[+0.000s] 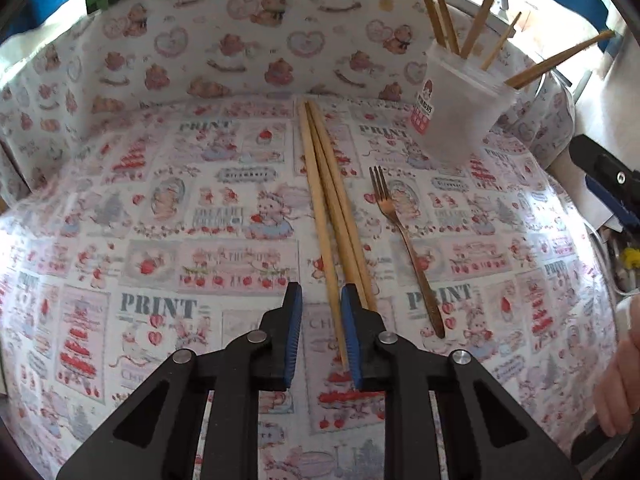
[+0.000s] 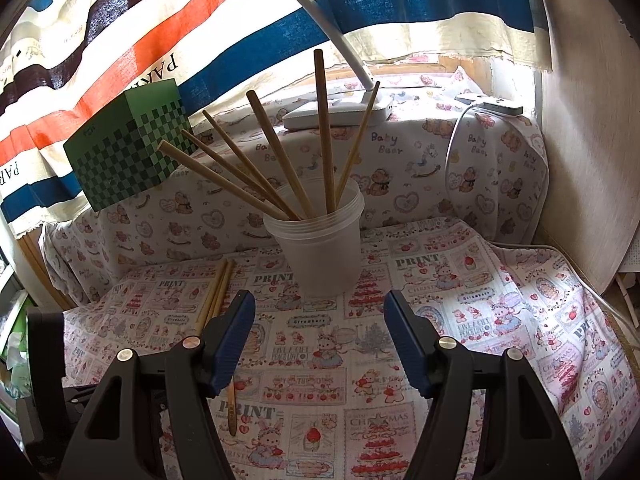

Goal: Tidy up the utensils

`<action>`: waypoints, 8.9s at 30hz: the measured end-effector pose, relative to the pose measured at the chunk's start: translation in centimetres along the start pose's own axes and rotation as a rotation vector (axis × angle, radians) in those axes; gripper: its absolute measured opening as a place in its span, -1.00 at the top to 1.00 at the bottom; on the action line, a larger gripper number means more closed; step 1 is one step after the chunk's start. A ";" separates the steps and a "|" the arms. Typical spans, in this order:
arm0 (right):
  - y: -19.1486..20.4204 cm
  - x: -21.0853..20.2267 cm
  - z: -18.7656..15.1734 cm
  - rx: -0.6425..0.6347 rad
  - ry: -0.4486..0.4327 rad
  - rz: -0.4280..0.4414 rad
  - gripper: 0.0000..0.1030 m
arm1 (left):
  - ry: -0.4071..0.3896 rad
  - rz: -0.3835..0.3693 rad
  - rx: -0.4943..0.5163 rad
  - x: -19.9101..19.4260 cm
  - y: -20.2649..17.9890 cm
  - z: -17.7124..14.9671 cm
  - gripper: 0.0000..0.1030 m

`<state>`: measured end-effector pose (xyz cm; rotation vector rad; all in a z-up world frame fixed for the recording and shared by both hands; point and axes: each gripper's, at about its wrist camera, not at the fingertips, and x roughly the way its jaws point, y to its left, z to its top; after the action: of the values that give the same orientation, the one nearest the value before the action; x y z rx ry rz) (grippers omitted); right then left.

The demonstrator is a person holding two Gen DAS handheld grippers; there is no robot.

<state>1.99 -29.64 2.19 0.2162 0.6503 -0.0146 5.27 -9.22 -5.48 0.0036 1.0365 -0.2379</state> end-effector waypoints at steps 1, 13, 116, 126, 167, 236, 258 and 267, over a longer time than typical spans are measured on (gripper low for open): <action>0.0 0.0 0.0 0.001 0.000 -0.001 -0.34 | -0.005 0.014 0.014 0.0 -0.3 -0.1 0.63; -0.2 0.0 0.0 0.008 0.010 -0.004 -0.34 | -0.035 0.089 0.031 0.1 -0.1 -0.4 0.88; 2.0 -0.7 4.3 -0.135 -0.007 0.122 0.94 | -0.660 -0.081 0.032 -18.7 -2.1 9.2 0.92; -2.6 3.0 3.2 -0.020 0.088 0.083 0.95 | -0.756 -0.203 0.014 -20.4 -6.2 14.6 0.92; -1.8 7.2 0.9 0.037 0.266 0.219 0.61 | -0.777 0.041 0.065 -15.0 -5.7 12.8 -0.49; -0.3 -5.2 6.6 -0.121 -0.309 -0.030 0.99 | -0.626 0.153 -0.130 -11.5 6.3 -0.1 -0.90; -9.4 7.5 4.1 0.146 0.201 0.042 0.60 | -0.554 0.170 -0.165 -8.9 7.8 -0.6 -0.90; -9.1 14.1 3.3 0.024 0.411 -0.098 0.60 | -0.535 0.176 -0.171 -8.4 8.0 -0.5 -0.90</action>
<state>14.51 -38.48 -5.52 0.2121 1.0702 -0.0731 2.35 0.30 0.54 -0.1173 0.5161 0.0148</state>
